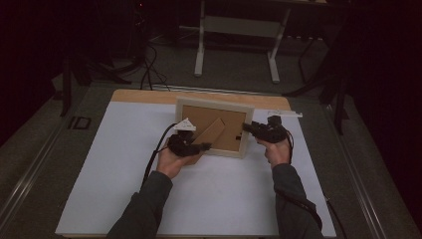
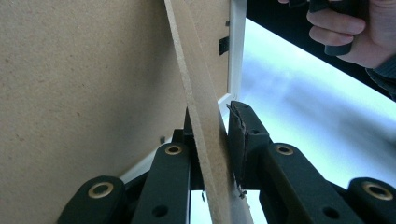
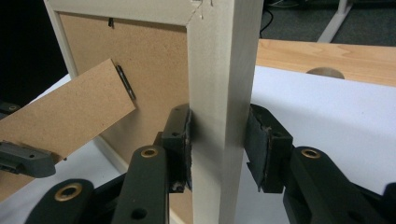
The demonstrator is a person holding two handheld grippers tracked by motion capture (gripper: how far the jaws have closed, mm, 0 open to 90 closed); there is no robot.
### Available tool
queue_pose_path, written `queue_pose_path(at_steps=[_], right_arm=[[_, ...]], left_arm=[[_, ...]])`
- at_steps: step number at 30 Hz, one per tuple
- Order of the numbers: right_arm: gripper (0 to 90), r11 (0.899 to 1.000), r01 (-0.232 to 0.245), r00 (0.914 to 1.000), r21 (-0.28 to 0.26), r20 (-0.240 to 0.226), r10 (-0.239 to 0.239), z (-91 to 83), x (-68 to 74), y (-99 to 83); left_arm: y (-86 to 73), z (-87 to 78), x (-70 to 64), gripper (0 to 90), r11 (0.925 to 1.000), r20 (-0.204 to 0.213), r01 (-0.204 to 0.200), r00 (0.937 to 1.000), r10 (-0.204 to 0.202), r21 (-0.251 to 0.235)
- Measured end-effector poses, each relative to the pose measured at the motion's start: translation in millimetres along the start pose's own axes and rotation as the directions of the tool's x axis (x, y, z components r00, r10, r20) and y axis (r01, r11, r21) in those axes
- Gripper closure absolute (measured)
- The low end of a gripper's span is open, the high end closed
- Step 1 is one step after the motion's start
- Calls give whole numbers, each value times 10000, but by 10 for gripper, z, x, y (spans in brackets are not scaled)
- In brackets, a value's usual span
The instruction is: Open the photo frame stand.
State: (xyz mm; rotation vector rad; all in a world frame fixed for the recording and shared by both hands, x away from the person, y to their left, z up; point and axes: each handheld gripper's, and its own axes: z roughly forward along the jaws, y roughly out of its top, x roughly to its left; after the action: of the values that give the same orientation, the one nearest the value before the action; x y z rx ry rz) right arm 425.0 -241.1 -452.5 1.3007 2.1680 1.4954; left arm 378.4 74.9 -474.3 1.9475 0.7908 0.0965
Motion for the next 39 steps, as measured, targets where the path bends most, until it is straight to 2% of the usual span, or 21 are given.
queue_pose_path(at_steps=[17,22,30,39], right_arm=[[611,9996,259,9996,-120,142,-257,28,49,71],[608,9993,342,9993,-130,184,-339,35,58,82],[601,9987,472,9988,-196,169,-468,39,66,85],[573,9957,885,9960,-264,119,-882,26,101,85]], left_arm=[[39,29,37,811,9998,-405,-168,9990,163,-121],[31,39,42,812,9997,-413,-201,9990,196,-125],[19,60,26,814,9997,-480,-240,9986,237,-53],[-40,112,-52,816,9997,-543,-222,9983,228,108]])
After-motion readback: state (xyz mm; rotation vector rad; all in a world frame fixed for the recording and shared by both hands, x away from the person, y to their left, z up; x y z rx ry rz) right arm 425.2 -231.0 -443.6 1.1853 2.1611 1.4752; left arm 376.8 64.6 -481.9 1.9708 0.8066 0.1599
